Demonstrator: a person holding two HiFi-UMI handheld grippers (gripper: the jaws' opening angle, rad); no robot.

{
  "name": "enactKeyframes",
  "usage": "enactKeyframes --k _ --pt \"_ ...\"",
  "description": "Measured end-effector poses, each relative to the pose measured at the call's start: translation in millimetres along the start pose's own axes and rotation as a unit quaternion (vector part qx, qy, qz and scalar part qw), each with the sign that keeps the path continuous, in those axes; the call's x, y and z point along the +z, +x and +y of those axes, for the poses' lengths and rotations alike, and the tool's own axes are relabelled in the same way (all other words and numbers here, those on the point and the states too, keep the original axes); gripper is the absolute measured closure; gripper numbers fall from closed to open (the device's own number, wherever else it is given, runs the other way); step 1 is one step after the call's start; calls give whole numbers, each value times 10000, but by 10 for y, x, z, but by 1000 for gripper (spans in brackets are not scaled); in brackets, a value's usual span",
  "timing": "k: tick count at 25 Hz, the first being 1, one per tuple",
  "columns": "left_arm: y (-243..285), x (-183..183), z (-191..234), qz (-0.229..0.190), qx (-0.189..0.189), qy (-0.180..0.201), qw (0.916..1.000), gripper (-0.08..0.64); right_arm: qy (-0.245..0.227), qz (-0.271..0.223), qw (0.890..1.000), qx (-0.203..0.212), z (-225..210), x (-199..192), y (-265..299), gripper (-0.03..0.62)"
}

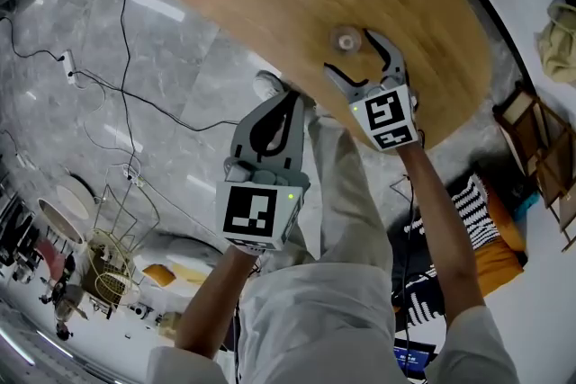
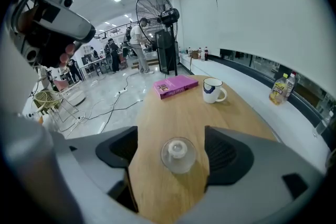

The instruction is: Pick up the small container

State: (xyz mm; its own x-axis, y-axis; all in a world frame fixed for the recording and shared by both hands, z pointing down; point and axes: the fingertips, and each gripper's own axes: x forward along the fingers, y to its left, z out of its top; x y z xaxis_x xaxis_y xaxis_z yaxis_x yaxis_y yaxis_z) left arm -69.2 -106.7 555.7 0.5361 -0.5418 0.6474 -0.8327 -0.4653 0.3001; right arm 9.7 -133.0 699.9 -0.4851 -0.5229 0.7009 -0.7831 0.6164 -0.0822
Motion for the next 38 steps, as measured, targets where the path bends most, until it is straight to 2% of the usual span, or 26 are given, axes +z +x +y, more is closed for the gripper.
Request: enactKeyframes --k 8,22,32,38 --pt "144 -118 50 49 -13 -42 10000 540 -99 344 9994 6 -64 -384 365 187" --pt "220 -171 126 163 18 -148 9998 540 -127 662 9977 -85 -130 -665 726 193" --pt "255 -221 204 201 49 -193 9996 540 -196 635 9977 -126 -155 -665 889 236" --pt "280 -219 255 153 64 -98 9998 540 -303 369 9987 -152 -158 -619 885 244"
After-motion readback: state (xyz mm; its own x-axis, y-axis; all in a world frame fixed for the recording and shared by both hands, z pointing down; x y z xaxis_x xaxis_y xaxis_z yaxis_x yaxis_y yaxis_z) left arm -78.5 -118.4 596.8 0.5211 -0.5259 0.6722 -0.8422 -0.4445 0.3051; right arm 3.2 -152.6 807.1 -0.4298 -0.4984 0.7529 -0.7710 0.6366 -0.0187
